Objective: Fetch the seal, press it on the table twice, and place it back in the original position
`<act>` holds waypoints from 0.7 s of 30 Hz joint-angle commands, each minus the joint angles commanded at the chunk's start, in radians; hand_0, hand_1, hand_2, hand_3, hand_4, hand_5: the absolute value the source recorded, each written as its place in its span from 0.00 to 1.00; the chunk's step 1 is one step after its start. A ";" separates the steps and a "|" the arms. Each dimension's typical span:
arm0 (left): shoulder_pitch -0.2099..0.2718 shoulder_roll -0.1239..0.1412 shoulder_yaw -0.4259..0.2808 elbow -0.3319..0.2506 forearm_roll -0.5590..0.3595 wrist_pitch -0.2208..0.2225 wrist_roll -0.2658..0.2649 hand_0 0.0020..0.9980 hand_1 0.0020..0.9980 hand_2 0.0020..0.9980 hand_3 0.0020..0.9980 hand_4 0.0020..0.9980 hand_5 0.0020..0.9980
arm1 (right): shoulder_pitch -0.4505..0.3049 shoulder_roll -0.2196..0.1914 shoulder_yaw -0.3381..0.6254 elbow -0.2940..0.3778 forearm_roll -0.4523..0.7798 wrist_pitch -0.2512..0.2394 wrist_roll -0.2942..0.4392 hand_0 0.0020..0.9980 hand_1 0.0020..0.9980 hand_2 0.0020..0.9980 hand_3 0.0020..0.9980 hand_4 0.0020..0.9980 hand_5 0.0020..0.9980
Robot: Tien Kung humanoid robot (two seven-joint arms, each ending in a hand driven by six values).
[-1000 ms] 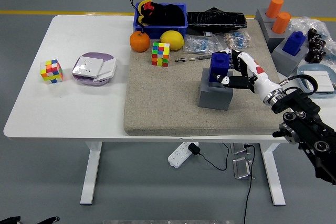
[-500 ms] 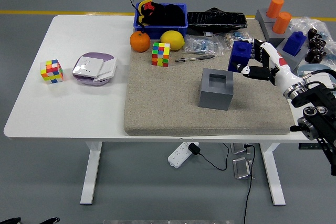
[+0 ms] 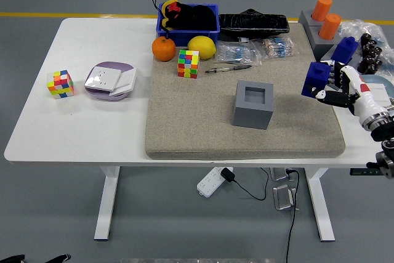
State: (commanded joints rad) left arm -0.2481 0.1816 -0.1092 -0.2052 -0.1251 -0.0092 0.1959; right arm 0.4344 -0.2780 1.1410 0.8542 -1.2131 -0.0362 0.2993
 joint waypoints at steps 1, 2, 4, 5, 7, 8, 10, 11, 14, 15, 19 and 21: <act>0.000 -0.001 0.001 0.000 -0.001 0.000 0.000 0.81 0.79 0.76 0.80 0.69 0.42 | -0.005 0.004 0.004 -0.005 -0.002 -0.001 0.000 0.54 0.42 0.43 0.47 0.66 0.00; 0.001 -0.001 0.002 0.000 -0.002 0.000 -0.001 0.81 0.79 0.76 0.80 0.69 0.42 | -0.011 0.008 0.008 -0.010 -0.003 -0.002 0.000 0.54 0.42 0.43 0.47 0.66 0.00; 0.002 -0.003 0.004 0.000 -0.005 -0.001 -0.002 0.81 0.79 0.76 0.80 0.69 0.42 | -0.025 0.019 0.016 -0.025 -0.006 -0.004 0.001 0.54 0.42 0.43 0.47 0.66 0.00; 0.002 -0.003 0.003 0.000 -0.004 -0.001 -0.001 0.81 0.79 0.76 0.80 0.69 0.42 | -0.029 0.024 0.018 -0.033 -0.008 -0.005 0.001 0.54 0.42 0.43 0.47 0.66 0.00; 0.002 -0.003 0.003 0.000 -0.003 -0.001 -0.001 0.81 0.79 0.76 0.80 0.69 0.42 | -0.033 0.030 0.019 -0.044 -0.009 -0.006 0.002 0.54 0.42 0.43 0.47 0.66 0.00; 0.002 -0.003 0.002 0.000 -0.003 0.000 -0.001 0.81 0.79 0.76 0.80 0.69 0.42 | -0.035 0.033 0.019 -0.049 -0.009 -0.006 0.002 0.54 0.42 0.43 0.47 0.66 0.00; 0.002 -0.003 -0.001 0.000 0.001 -0.001 0.001 0.81 0.79 0.76 0.80 0.69 0.42 | -0.039 0.039 0.019 -0.058 -0.010 -0.007 0.002 0.54 0.42 0.43 0.47 0.66 0.00; 0.002 -0.003 -0.002 0.000 0.003 -0.001 0.001 0.81 0.79 0.76 0.80 0.69 0.42 | -0.040 0.043 0.019 -0.064 -0.010 -0.008 0.003 0.54 0.42 0.43 0.47 0.66 0.00; 0.002 -0.004 -0.003 0.000 0.006 -0.001 0.002 0.81 0.79 0.76 0.80 0.69 0.42 | -0.042 0.052 0.015 -0.081 -0.010 -0.008 0.004 0.54 0.42 0.43 0.47 0.66 0.00; 0.001 -0.004 -0.002 0.000 0.005 -0.001 0.001 0.81 0.79 0.76 0.80 0.69 0.42 | -0.043 0.056 0.014 -0.088 -0.010 -0.009 0.004 0.54 0.42 0.43 0.47 0.66 0.00; 0.001 -0.006 0.000 0.000 0.003 -0.002 0.000 0.81 0.79 0.76 0.80 0.69 0.42 | -0.048 0.064 0.005 -0.106 -0.011 -0.008 0.004 0.54 0.42 0.43 0.46 0.66 0.00; 0.002 -0.007 0.000 -0.001 0.003 -0.002 0.000 0.81 0.79 0.76 0.80 0.69 0.42 | -0.050 0.067 0.000 -0.117 -0.010 -0.008 0.004 0.54 0.42 0.43 0.46 0.66 0.00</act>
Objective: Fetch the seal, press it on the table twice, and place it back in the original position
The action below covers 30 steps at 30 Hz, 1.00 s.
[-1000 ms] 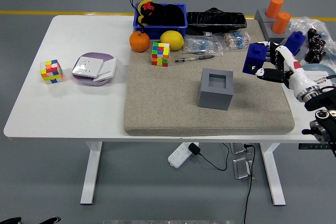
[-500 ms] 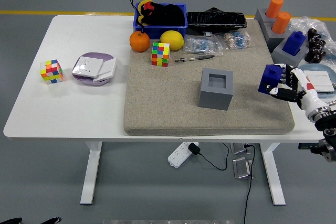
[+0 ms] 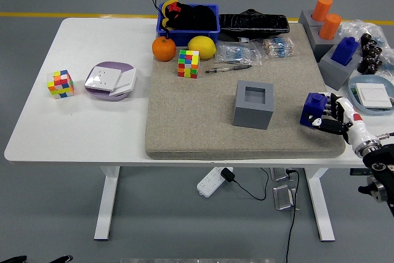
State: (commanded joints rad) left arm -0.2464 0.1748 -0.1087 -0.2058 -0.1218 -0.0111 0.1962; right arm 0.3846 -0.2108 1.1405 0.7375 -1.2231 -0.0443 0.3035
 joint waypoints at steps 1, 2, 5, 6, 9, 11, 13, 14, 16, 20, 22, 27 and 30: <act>0.000 0.000 0.000 0.000 0.001 0.000 0.000 0.81 0.79 0.76 0.80 0.69 0.42 | -0.001 0.001 -0.002 -0.003 0.000 0.000 0.000 0.54 0.42 0.43 0.46 0.66 0.00; 0.000 0.000 -0.001 0.000 0.001 0.000 0.000 0.81 0.79 0.76 0.80 0.69 0.42 | -0.001 0.001 -0.002 -0.005 0.001 0.000 0.000 0.54 0.42 0.43 0.46 0.66 0.00; 0.001 0.001 -0.003 0.000 0.004 0.000 0.002 0.81 0.79 0.76 0.80 0.69 0.42 | -0.003 0.002 -0.008 -0.009 0.002 0.000 0.000 0.54 0.42 0.43 0.46 0.66 0.00; 0.001 0.001 -0.003 0.000 0.004 0.000 0.001 0.81 0.79 0.76 0.80 0.69 0.42 | -0.003 0.001 -0.008 -0.009 0.002 0.000 0.000 0.54 0.42 0.43 0.46 0.66 0.00; 0.001 0.002 -0.002 0.000 0.003 0.001 0.001 0.81 0.79 0.76 0.80 0.69 0.42 | -0.006 0.000 -0.007 -0.006 0.004 0.000 -0.001 0.54 0.42 0.43 0.46 0.66 0.00; 0.000 0.001 0.001 0.000 -0.002 0.001 -0.001 0.81 0.79 0.76 0.80 0.69 0.42 | -0.008 -0.001 -0.004 0.007 0.006 0.000 -0.002 0.54 0.42 0.43 0.46 0.66 0.00; 0.000 0.001 0.003 0.000 -0.003 0.000 -0.001 0.81 0.79 0.76 0.80 0.69 0.42 | -0.009 -0.004 0.003 0.025 0.006 0.001 -0.003 0.54 0.42 0.43 0.46 0.66 0.00; 0.000 0.001 0.002 0.000 -0.002 0.000 -0.001 0.81 0.79 0.76 0.80 0.69 0.42 | -0.008 -0.006 0.007 0.037 0.006 0.001 -0.004 0.54 0.42 0.43 0.46 0.66 0.00; -0.001 0.001 0.001 0.000 -0.001 0.000 0.000 0.81 0.79 0.76 0.80 0.69 0.42 | -0.006 -0.010 0.013 0.058 0.006 0.001 -0.004 0.54 0.42 0.43 0.46 0.66 0.00; -0.002 0.003 0.001 0.000 -0.002 0.001 -0.001 0.81 0.79 0.76 0.80 0.69 0.42 | 0.006 -0.024 0.028 0.122 0.007 0.004 -0.009 0.54 0.42 0.43 0.46 0.66 0.00; -0.001 0.004 0.000 0.000 -0.001 0.001 0.000 0.81 0.79 0.76 0.80 0.69 0.42 | 0.016 -0.033 0.033 0.169 0.010 0.006 -0.012 0.54 0.42 0.43 0.46 0.66 0.00; -0.001 0.006 -0.002 0.001 -0.001 0.001 0.000 0.81 0.79 0.76 0.80 0.69 0.42 | 0.040 -0.042 0.026 0.245 0.020 0.010 -0.018 0.54 0.42 0.43 0.46 0.66 0.00; -0.001 0.006 0.000 0.000 -0.003 0.001 -0.001 0.81 0.79 0.76 0.80 0.69 0.42 | 0.057 -0.041 0.014 0.282 0.026 0.014 -0.022 0.54 0.42 0.43 0.46 0.66 0.00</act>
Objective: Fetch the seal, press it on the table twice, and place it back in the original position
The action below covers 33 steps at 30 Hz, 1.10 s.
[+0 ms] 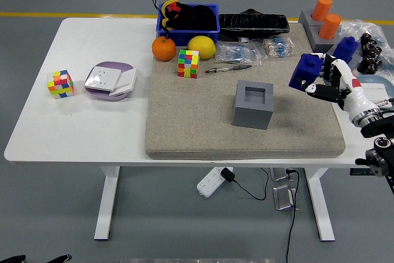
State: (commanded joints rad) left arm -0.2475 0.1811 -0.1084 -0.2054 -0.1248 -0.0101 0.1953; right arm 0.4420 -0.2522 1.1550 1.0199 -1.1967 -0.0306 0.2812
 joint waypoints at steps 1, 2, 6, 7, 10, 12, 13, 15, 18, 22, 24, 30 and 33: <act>0.000 0.000 0.001 0.000 -0.001 0.000 0.000 0.81 0.79 0.76 0.80 0.69 0.42 | 0.005 0.001 -0.004 0.010 0.002 0.001 -0.001 0.54 0.42 0.43 0.46 0.66 0.00; 0.000 0.000 0.001 0.000 -0.002 0.000 -0.001 0.81 0.79 0.76 0.80 0.69 0.42 | 0.010 0.003 -0.008 0.018 0.003 0.002 -0.003 0.54 0.42 0.43 0.45 0.66 0.00; -0.001 0.001 0.003 0.000 -0.004 0.000 -0.001 0.81 0.79 0.76 0.80 0.69 0.42 | 0.030 0.012 -0.035 0.038 0.011 0.013 -0.013 0.54 0.42 0.43 0.45 0.66 0.00; -0.001 0.001 0.002 0.000 -0.003 0.000 -0.001 0.81 0.79 0.76 0.80 0.69 0.42 | 0.034 0.014 -0.042 0.038 0.012 0.015 -0.014 0.54 0.42 0.43 0.45 0.66 0.00; -0.001 0.002 0.000 0.000 -0.001 0.000 0.000 0.81 0.79 0.76 0.80 0.69 0.42 | 0.046 0.026 -0.067 0.026 0.018 0.021 -0.020 0.54 0.42 0.43 0.46 0.67 0.00; -0.001 0.003 -0.001 -0.001 -0.001 0.000 0.000 0.81 0.79 0.76 0.80 0.69 0.42 | 0.054 0.034 -0.085 0.011 0.024 0.024 -0.021 0.54 0.42 0.43 0.46 0.67 0.00; -0.001 0.003 -0.001 -0.001 -0.001 0.000 0.001 0.81 0.79 0.76 0.80 0.69 0.42 | 0.056 0.036 -0.089 0.008 0.026 0.024 -0.021 0.54 0.42 0.43 0.46 0.67 0.00; -0.001 0.003 -0.003 -0.001 0.003 0.000 0.002 0.81 0.79 0.76 0.80 0.69 0.42 | 0.066 0.044 -0.108 -0.005 0.032 0.027 -0.021 0.54 0.42 0.43 0.46 0.67 0.00; -0.001 0.005 -0.005 -0.001 0.005 0.000 0.003 0.81 0.79 0.76 0.80 0.69 0.42 | 0.077 0.052 -0.128 -0.021 0.038 0.029 -0.020 0.54 0.42 0.43 0.46 0.67 0.00; -0.003 0.008 -0.008 -0.002 0.012 0.000 0.004 0.81 0.79 0.76 0.80 0.69 0.42 | 0.095 0.062 -0.156 -0.046 0.045 0.031 -0.018 0.54 0.42 0.43 0.46 0.67 0.00; -0.003 0.009 -0.009 -0.002 0.015 0.000 0.005 0.81 0.79 0.76 0.80 0.69 0.42 | 0.100 0.065 -0.169 -0.056 0.050 0.033 -0.017 0.54 0.42 0.43 0.46 0.67 0.00; -0.002 0.010 -0.015 -0.003 0.025 -0.001 0.008 0.81 0.79 0.76 0.80 0.69 0.42 | 0.110 0.069 -0.205 -0.085 0.063 0.039 -0.017 0.54 0.42 0.43 0.46 0.67 0.00; -0.004 0.011 -0.017 -0.003 0.030 -0.002 0.009 0.81 0.79 0.76 0.80 0.69 0.42 | 0.118 0.066 -0.226 -0.099 0.073 0.040 -0.016 0.54 0.42 0.43 0.46 0.67 0.00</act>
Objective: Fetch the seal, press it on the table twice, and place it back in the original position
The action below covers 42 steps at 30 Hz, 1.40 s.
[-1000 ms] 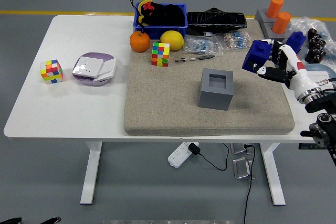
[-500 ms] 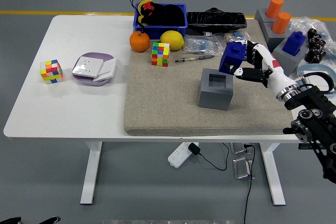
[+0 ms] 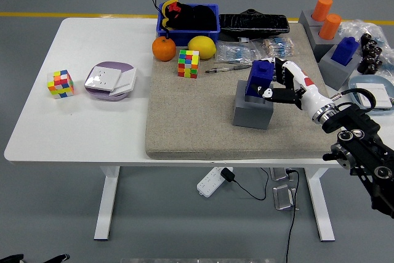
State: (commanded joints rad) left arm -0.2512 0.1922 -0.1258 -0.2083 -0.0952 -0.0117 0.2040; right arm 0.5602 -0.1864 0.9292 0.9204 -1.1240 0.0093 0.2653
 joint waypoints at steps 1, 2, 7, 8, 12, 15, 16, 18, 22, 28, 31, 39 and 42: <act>0.000 0.000 -0.001 0.000 0.001 0.000 0.000 0.81 0.79 0.76 0.80 0.69 0.42 | 0.003 -0.002 -0.007 -0.005 0.005 0.000 0.001 0.54 0.42 0.43 0.46 0.67 0.00; -0.001 0.001 -0.002 0.000 0.003 0.000 0.001 0.81 0.79 0.76 0.80 0.69 0.42 | 0.006 -0.004 -0.015 -0.009 0.008 0.001 0.002 0.54 0.42 0.43 0.46 0.67 0.00; -0.002 0.001 -0.002 0.000 0.004 0.000 0.001 0.81 0.79 0.76 0.80 0.69 0.42 | 0.018 -0.008 -0.037 -0.027 0.022 0.004 0.004 0.54 0.42 0.43 0.46 0.67 0.00; -0.002 0.001 -0.002 0.000 0.003 0.000 0.001 0.81 0.79 0.76 0.80 0.69 0.42 | 0.018 -0.008 -0.039 -0.028 0.023 0.004 0.004 0.54 0.42 0.43 0.46 0.67 0.00; -0.001 -0.001 -0.001 0.000 0.002 -0.001 0.001 0.81 0.79 0.76 0.80 0.69 0.42 | 0.020 -0.006 -0.046 -0.032 0.027 0.005 0.004 0.54 0.42 0.43 0.46 0.67 0.00; 0.000 -0.001 0.000 0.000 0.001 -0.001 0.000 0.81 0.79 0.76 0.80 0.69 0.42 | 0.021 -0.004 -0.051 -0.034 0.029 0.004 0.005 0.54 0.42 0.43 0.46 0.67 0.00; 0.000 -0.001 0.000 0.000 0.001 -0.001 0.000 0.81 0.79 0.76 0.80 0.69 0.42 | 0.020 -0.004 -0.053 -0.035 0.030 0.005 0.005 0.54 0.42 0.43 0.46 0.67 0.00; 0.000 -0.002 0.001 0.000 0.000 -0.001 0.000 0.81 0.79 0.76 0.80 0.69 0.42 | 0.021 -0.004 -0.056 -0.037 0.032 0.005 0.007 0.54 0.42 0.43 0.46 0.67 0.00; 0.000 -0.003 0.002 0.000 -0.002 -0.001 -0.001 0.81 0.79 0.76 0.80 0.69 0.42 | 0.024 -0.003 -0.062 -0.045 0.037 0.003 0.009 0.54 0.42 0.43 0.46 0.67 0.00; -0.001 -0.005 0.001 0.001 0.001 -0.002 -0.001 0.81 0.79 0.76 0.80 0.69 0.42 | 0.034 -0.002 -0.071 -0.060 0.042 0.002 0.014 0.54 0.42 0.43 0.46 0.68 0.00; -0.002 -0.004 0.000 0.001 0.001 -0.002 -0.001 0.81 0.79 0.77 0.80 0.69 0.42 | 0.040 -0.002 -0.078 -0.064 0.045 0.002 0.016 0.54 0.42 0.43 0.46 0.68 0.00; -0.003 -0.005 0.001 0.001 0.000 -0.002 -0.001 0.81 0.79 0.76 0.80 0.69 0.42 | 0.051 -0.002 -0.090 -0.072 0.045 0.003 0.018 0.54 0.42 0.43 0.46 0.68 0.00; -0.003 -0.005 0.001 0.001 0.000 -0.002 -0.002 0.82 0.79 0.76 0.80 0.69 0.42 | 0.052 -0.003 -0.090 -0.073 0.046 0.003 0.019 0.54 0.42 0.43 0.46 0.68 0.00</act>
State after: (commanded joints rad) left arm -0.2540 0.1869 -0.1244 -0.2071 -0.0951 -0.0138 0.2024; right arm 0.6121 -0.1891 0.8390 0.8478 -1.0782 0.0125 0.2842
